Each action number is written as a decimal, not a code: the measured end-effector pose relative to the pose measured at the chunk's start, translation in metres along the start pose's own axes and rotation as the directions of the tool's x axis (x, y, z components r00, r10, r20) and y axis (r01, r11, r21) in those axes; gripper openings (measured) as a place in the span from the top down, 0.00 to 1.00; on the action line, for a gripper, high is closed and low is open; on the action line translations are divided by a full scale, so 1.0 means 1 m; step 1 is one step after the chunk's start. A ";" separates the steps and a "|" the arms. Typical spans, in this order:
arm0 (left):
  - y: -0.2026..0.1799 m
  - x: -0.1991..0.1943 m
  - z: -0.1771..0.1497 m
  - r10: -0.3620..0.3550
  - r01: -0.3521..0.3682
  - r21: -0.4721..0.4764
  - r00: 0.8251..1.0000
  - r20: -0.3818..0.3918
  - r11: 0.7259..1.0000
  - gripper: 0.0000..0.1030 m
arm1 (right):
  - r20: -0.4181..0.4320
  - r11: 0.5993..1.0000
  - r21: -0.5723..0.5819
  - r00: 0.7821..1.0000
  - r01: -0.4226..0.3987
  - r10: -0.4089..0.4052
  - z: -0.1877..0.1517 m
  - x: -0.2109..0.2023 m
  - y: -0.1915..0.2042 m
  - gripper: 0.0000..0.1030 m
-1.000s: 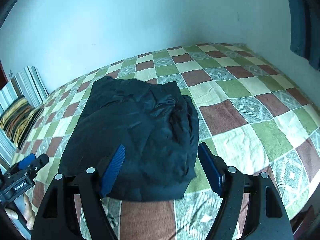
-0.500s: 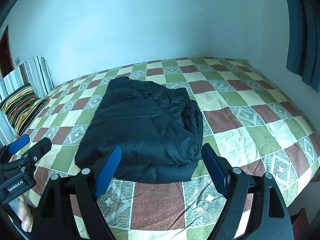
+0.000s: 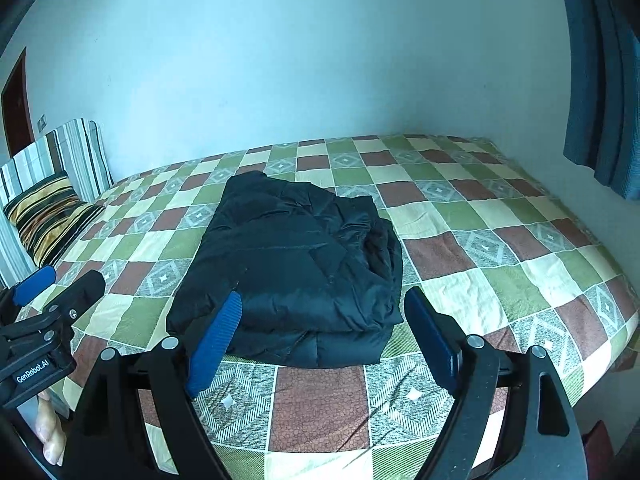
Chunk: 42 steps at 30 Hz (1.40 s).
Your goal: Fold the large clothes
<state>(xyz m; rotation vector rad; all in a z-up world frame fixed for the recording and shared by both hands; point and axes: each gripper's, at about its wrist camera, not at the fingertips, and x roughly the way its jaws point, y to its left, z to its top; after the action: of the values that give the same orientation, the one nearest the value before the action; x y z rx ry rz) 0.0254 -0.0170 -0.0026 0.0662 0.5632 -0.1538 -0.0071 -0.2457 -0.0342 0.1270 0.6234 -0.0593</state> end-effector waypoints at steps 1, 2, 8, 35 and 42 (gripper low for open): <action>0.000 -0.001 0.000 0.000 0.000 0.000 1.000 0.003 1.000 0.02 | 0.002 1.000 0.001 1.000 0.001 -0.001 0.000 0.000 0.000 0.20; -0.001 -0.002 0.000 0.000 0.000 -0.001 1.000 0.005 1.000 0.02 | 0.003 1.000 0.001 1.000 0.003 -0.003 0.000 0.000 0.000 0.20; -0.001 -0.006 0.000 0.003 -0.003 -0.002 1.000 0.008 1.000 0.02 | 0.009 1.000 0.006 1.000 0.000 0.000 -0.001 -0.003 -0.001 0.20; 0.003 -0.007 -0.003 0.010 -0.010 -0.022 1.000 0.002 1.000 0.02 | -0.001 1.000 0.015 1.000 -0.003 0.003 -0.003 0.000 -0.007 0.20; 0.004 -0.007 -0.002 0.012 -0.012 -0.027 1.000 0.004 1.000 0.02 | -0.001 1.000 0.013 1.000 0.001 -0.001 -0.004 0.000 -0.007 0.20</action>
<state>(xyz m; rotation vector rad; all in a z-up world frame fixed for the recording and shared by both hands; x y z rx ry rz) 0.0187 -0.0122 -0.0004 0.0433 0.5602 -0.1343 -0.0102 -0.2521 -0.0376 0.1390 0.6237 -0.0640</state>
